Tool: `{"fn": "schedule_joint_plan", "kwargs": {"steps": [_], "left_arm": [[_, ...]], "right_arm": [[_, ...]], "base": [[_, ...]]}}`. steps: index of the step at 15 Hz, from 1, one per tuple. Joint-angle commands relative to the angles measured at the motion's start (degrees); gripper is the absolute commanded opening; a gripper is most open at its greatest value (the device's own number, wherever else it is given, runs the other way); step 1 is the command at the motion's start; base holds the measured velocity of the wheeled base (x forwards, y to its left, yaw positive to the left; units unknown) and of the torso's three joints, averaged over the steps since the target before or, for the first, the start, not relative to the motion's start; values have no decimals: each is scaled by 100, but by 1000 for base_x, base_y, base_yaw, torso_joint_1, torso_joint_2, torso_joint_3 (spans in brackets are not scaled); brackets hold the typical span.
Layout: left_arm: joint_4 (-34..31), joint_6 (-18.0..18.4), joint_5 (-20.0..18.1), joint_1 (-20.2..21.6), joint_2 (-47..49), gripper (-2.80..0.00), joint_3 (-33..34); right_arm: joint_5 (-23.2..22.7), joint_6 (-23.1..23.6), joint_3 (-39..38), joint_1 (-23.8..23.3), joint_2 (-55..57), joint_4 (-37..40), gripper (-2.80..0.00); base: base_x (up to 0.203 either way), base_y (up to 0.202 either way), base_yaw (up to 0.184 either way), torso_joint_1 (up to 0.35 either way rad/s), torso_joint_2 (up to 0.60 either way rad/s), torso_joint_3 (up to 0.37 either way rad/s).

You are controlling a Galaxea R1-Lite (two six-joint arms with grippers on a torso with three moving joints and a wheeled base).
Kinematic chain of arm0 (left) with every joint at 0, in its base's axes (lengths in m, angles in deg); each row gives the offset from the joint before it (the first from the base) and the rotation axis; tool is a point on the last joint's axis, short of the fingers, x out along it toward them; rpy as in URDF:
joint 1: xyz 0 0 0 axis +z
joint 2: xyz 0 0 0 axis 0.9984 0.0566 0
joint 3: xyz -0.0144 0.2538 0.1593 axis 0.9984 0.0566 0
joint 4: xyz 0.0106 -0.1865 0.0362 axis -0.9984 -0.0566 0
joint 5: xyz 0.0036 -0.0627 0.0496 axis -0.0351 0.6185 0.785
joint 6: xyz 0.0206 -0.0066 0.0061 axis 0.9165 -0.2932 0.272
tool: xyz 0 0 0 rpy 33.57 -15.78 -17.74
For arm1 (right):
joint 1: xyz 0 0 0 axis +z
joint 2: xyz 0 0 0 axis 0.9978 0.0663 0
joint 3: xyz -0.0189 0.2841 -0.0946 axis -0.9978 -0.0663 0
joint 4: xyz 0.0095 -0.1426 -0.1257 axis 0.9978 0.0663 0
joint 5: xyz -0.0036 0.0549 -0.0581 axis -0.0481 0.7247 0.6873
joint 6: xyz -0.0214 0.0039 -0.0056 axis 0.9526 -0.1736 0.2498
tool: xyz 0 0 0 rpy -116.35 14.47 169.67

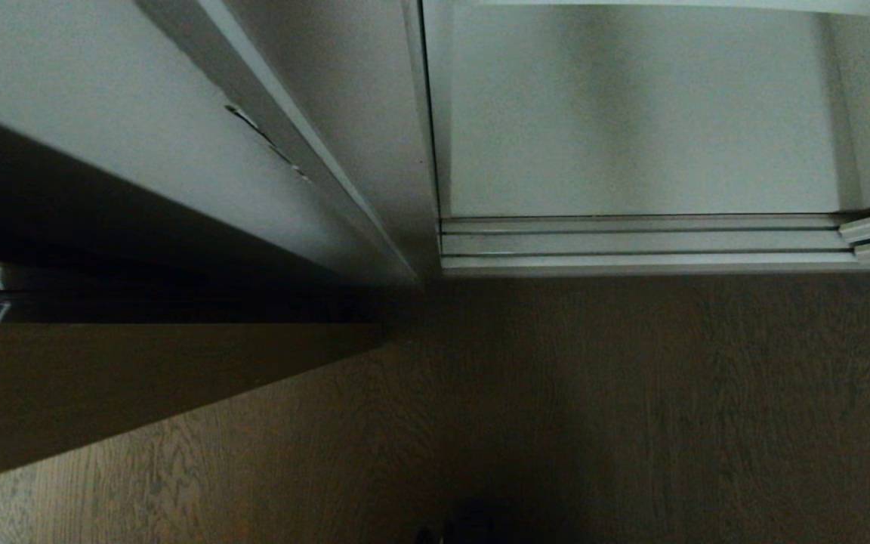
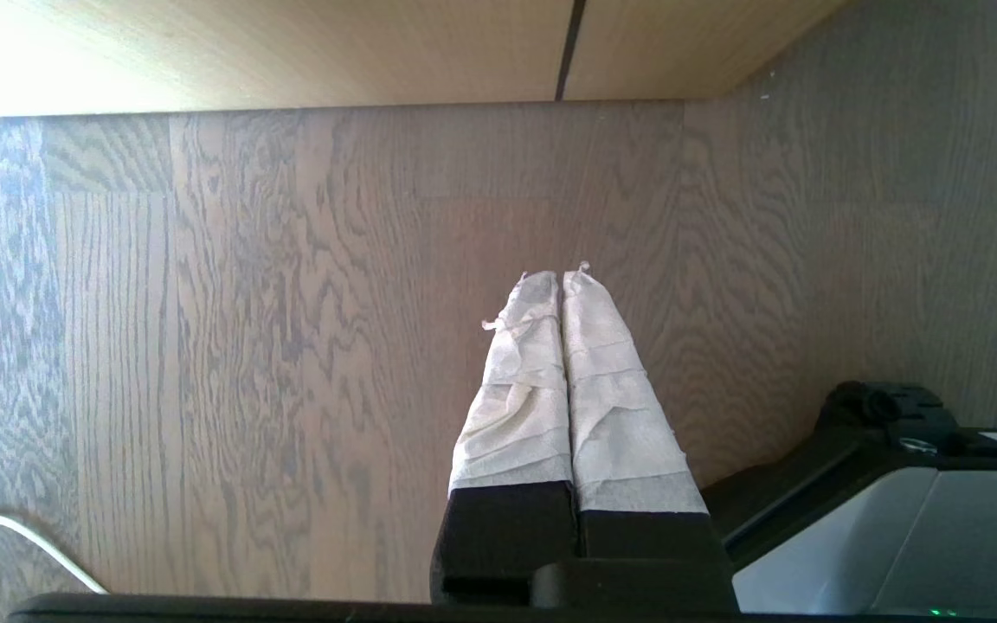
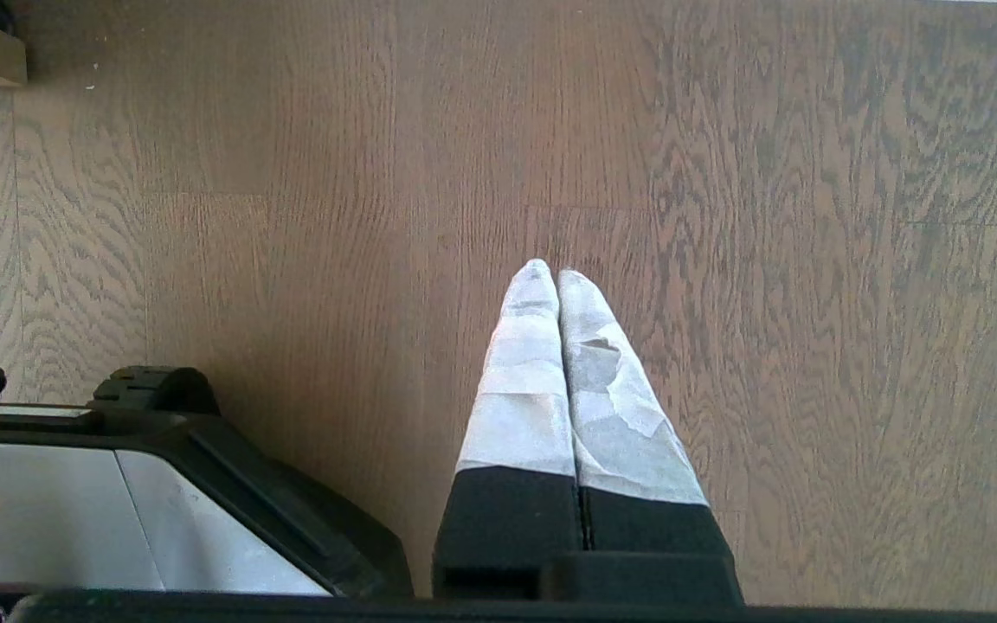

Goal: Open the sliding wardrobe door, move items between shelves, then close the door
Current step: Place the bag on the higher shelf

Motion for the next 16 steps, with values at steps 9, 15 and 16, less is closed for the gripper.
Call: {"fn": "schedule_joint_plan", "kwargs": {"steps": [9,15,16], "left_arm": [[-11,8,2,2,-1,-280,0],[-11,16,-7,2,-1,-280,0],[-2,17,-7,2,-1,-280,0]], "right_arm": [[4,-2,0,2,1,-2,-280],[-2,-2,0,2,1,-2,-280],[-1,-2,0,2,1,-2,-280]], "base": [[0,0,0,0,0,0],[0,0,0,0,0,0],[0,0,0,0,0,0]]}}
